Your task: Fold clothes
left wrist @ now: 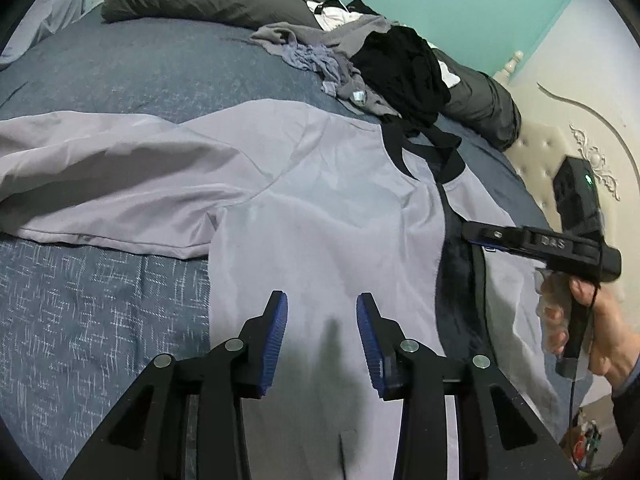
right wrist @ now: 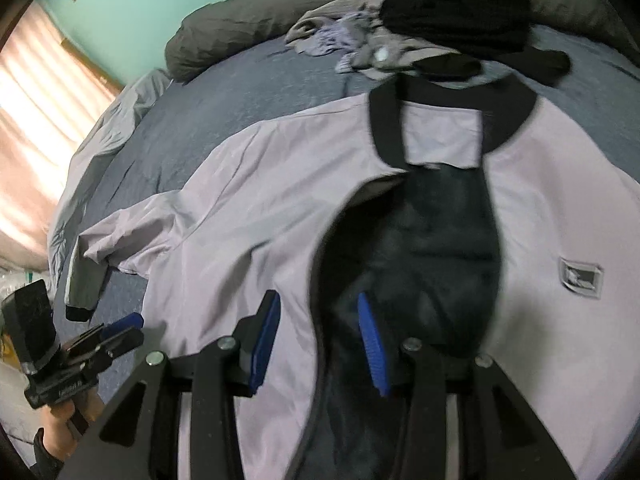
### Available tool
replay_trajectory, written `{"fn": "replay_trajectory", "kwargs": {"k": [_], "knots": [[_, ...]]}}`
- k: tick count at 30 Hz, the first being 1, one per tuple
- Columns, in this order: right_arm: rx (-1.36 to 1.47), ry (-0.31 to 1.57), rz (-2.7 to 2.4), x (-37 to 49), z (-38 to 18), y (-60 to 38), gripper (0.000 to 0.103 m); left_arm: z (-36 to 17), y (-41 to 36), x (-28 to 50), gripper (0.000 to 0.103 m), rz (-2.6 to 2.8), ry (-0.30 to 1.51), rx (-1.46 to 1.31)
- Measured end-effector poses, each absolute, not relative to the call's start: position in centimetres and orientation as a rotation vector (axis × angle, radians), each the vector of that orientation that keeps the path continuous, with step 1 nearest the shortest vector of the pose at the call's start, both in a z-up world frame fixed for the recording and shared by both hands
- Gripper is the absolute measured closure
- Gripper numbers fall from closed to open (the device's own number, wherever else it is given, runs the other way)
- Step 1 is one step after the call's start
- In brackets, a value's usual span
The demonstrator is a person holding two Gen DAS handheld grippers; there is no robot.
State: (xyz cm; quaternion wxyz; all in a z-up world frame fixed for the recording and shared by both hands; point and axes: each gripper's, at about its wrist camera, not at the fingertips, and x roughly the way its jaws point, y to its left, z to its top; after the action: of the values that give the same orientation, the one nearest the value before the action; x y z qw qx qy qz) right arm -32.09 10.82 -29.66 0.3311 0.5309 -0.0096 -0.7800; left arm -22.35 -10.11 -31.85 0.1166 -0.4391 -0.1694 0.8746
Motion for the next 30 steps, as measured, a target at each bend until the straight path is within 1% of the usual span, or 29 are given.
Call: {"fn": "replay_trajectory", "kwargs": {"k": [4, 5, 6, 7, 9, 11, 14, 17, 22, 24, 27, 30], "knots": [[1.394, 0.008, -2.027, -32.8, -30.9, 8.9, 0.062, -32.3, -10.4, -22.3, 0.064, 2.561, -0.5, -1.269], [1.4, 0.019, -2.029, -32.9, -31.3, 8.5, 0.065, -32.3, -10.3, -22.3, 0.063, 2.559, -0.5, -1.263], [1.4, 0.024, -2.036, -33.0, -31.6, 8.4, 0.072, -32.2, -10.2, -22.2, 0.063, 2.554, -0.496, -1.257], [1.401, 0.023, -2.045, -33.1, -31.8, 8.5, 0.088, -32.2, -10.1, -22.1, 0.063, 2.549, -0.492, -1.25], [1.403, 0.014, -2.063, -33.2, -32.1, 9.1, 0.092, -32.1, -9.8, -21.9, 0.063, 2.539, -0.485, -1.238], [1.408, 0.016, -2.078, -33.4, -32.1, 9.8, 0.098, -32.0, -9.5, -21.8, 0.063, 2.535, -0.474, -1.233], [1.408, 0.011, -2.098, -33.6, -31.5, 11.1, 0.099, -31.9, -9.4, -21.5, 0.063, 2.524, -0.476, -1.231], [1.427, 0.073, -2.134, -34.0, -31.1, 12.4, 0.099, -31.7, -9.6, -21.4, 0.063, 2.532, -0.474, -1.227], [1.547, 0.087, -2.17, -35.5, -34.0, 13.0, 0.1, -31.6, -9.8, -21.3, 0.063, 2.532, -0.482, -1.221], [1.521, 0.111, -2.197, -35.9, -34.4, 12.5, 0.1, -31.7, -9.9, -21.4, 0.063, 2.532, -0.486, -1.227], [1.515, 0.048, -2.237, -37.4, -34.9, 12.4, 0.1, -31.9, -10.1, -21.5, 0.063, 2.528, -0.504, -1.232], [1.509, 0.047, -2.243, -37.6, -34.8, 12.3, 0.099, -32.2, -9.8, -21.3, 0.063, 2.521, -0.495, -1.24]]}}
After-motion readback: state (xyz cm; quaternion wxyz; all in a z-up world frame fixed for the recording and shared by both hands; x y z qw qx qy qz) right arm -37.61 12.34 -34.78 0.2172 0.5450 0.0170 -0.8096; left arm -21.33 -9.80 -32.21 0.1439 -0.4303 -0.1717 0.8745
